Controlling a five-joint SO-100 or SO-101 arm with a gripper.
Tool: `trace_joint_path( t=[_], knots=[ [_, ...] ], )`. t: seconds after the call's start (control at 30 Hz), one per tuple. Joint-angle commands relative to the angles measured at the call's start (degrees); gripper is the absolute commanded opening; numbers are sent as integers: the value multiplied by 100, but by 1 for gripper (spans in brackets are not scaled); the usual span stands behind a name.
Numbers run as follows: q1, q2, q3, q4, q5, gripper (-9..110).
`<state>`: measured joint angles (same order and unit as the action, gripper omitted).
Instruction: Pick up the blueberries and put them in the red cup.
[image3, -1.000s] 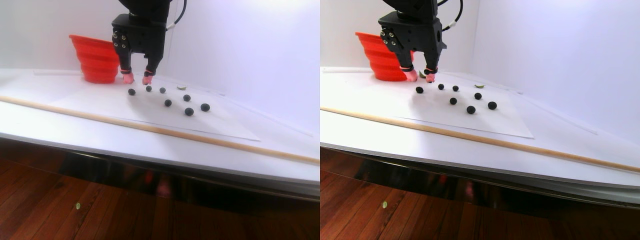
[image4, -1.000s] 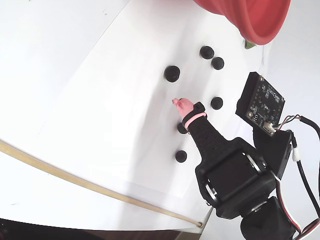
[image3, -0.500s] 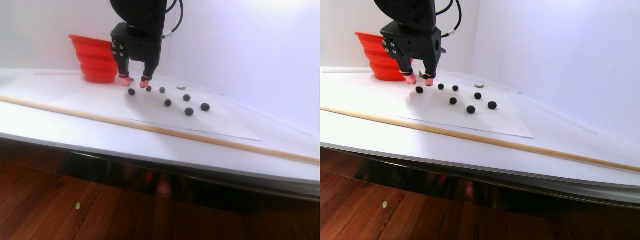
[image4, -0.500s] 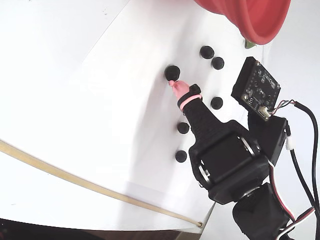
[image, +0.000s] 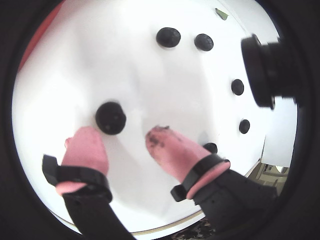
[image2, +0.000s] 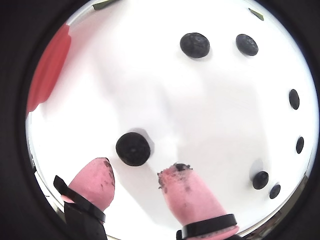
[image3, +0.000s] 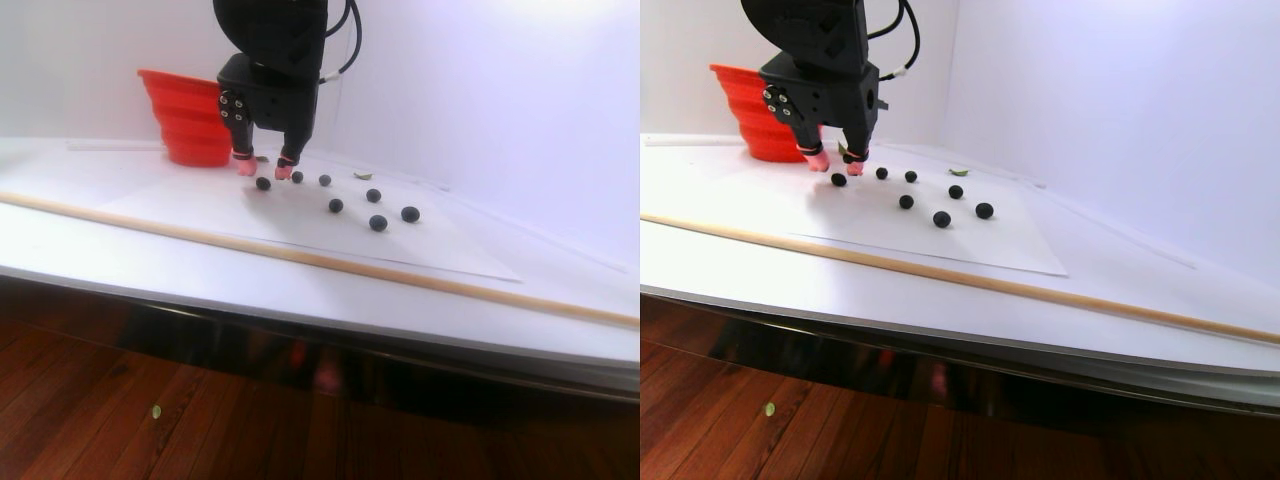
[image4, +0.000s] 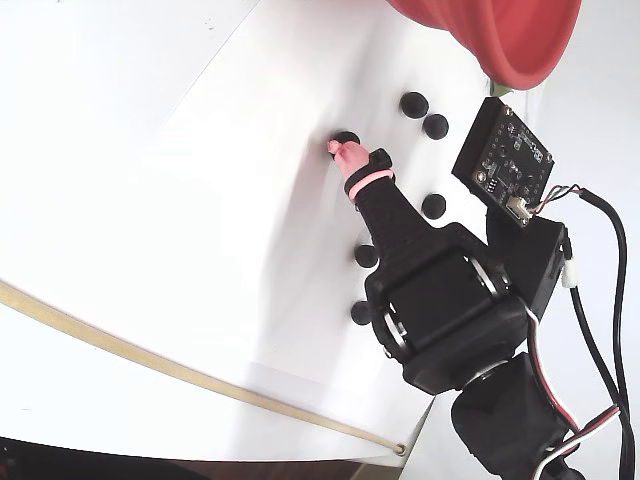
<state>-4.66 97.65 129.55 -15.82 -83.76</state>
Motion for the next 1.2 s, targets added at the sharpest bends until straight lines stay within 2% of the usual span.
trace_joint_path(
  t=[0.0, 1.17],
  knots=[
    [-9, 53, -439, -176, 123, 18],
    [44, -800, -765, -738, 53, 14]
  ],
)
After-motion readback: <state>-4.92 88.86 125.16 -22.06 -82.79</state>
